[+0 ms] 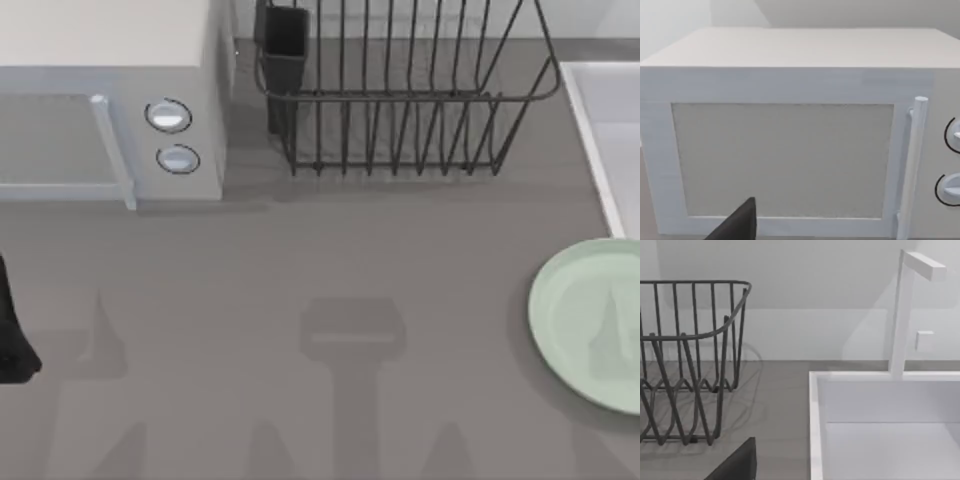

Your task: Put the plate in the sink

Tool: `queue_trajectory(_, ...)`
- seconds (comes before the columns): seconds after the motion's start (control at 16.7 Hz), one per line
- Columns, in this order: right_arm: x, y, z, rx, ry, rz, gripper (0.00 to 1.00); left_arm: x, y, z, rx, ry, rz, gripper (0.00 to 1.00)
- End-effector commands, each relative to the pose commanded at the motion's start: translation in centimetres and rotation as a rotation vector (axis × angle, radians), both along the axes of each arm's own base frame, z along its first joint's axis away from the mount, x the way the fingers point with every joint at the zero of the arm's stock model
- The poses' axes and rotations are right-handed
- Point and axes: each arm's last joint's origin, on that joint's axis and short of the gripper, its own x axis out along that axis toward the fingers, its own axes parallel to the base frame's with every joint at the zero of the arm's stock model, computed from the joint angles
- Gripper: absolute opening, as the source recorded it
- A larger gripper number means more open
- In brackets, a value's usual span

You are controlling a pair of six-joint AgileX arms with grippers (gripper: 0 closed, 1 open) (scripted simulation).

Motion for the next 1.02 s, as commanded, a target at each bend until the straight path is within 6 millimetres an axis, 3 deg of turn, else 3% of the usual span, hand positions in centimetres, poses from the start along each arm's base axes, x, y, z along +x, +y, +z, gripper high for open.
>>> queue_trajectory(0.24, 0.6, 0.5, 2.6, 0.040, 0.160, 0.039, 1.00, 0.0, 0.0, 0.0, 0.000, 0.000, 0.000, 1.00)
queue_trajectory(0.48, 3.2, 1.6, 6.0, 0.084, 0.444, 0.082, 1.00, 0.0, 0.0, 0.0, 0.000, 0.000, 0.000, 1.00)
queue_trajectory(0.78, 9.5, 4.6, 8.3, 0.102, 0.877, 0.098, 1.00, 0.0, 0.0, 0.0, 0.000, 0.000, 0.000, 1.00)
queue_trajectory(1.02, 15.2, 7.9, 7.3, 0.073, 1.202, 0.069, 1.00, 0.0, 0.0, 0.0, 0.000, 0.000, 0.000, 1.00)
